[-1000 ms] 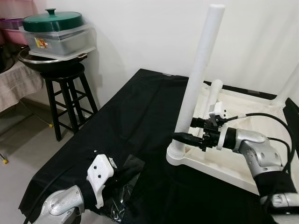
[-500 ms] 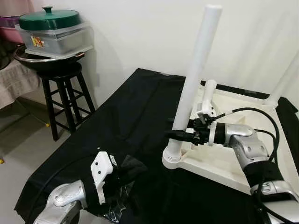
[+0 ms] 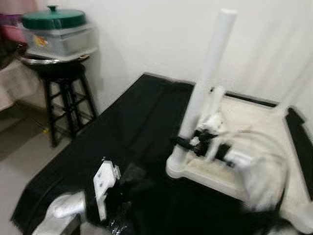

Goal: Building children table

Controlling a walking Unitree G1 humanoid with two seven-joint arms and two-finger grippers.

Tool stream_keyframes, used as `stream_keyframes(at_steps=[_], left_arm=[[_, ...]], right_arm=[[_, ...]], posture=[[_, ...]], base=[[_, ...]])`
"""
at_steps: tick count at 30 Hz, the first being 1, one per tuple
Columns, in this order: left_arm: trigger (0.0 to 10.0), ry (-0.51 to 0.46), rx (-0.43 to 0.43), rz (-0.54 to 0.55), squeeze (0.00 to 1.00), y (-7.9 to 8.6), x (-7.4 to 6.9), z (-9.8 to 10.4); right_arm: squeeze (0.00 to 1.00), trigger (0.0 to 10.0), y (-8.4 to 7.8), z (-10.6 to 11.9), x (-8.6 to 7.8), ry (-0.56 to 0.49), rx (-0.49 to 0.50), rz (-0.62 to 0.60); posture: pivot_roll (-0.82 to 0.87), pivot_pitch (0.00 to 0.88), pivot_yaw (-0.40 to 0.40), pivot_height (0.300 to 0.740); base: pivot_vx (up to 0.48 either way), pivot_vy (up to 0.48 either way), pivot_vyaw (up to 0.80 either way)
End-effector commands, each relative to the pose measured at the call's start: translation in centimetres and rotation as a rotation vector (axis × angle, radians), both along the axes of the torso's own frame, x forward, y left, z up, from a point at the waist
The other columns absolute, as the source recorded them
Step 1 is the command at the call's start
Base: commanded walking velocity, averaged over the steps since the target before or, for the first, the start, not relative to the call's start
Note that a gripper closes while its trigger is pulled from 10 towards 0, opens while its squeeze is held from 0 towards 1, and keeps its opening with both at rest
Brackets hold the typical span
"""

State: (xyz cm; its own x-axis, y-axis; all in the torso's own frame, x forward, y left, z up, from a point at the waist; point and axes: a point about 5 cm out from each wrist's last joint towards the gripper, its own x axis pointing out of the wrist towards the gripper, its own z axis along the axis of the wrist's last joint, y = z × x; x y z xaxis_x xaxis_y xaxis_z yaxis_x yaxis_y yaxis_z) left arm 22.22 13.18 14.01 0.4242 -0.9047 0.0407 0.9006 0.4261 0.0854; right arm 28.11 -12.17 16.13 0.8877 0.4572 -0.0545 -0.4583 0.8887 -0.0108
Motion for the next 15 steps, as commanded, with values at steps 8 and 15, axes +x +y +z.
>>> stream_keyframes(at_steps=[8,15], left_arm=[[10.0,0.001,0.001,-0.022,0.0,0.0,0.2,-0.2],[10.0,-0.006,-0.009,-0.012,0.0,-0.5,0.3,-0.3]], right_arm=[[0.0,0.0,-2.7,-2.6,-0.5,0.146,-0.163,-0.183],[1.0,10.0,-0.6,-0.2,-0.6,0.078,-0.055,0.055]], posture=[[-0.06,0.0,-0.074,0.74],[-0.06,0.0,-0.073,0.74]], base=[[0.0,0.0,0.0],[0.0,0.0,0.0]])
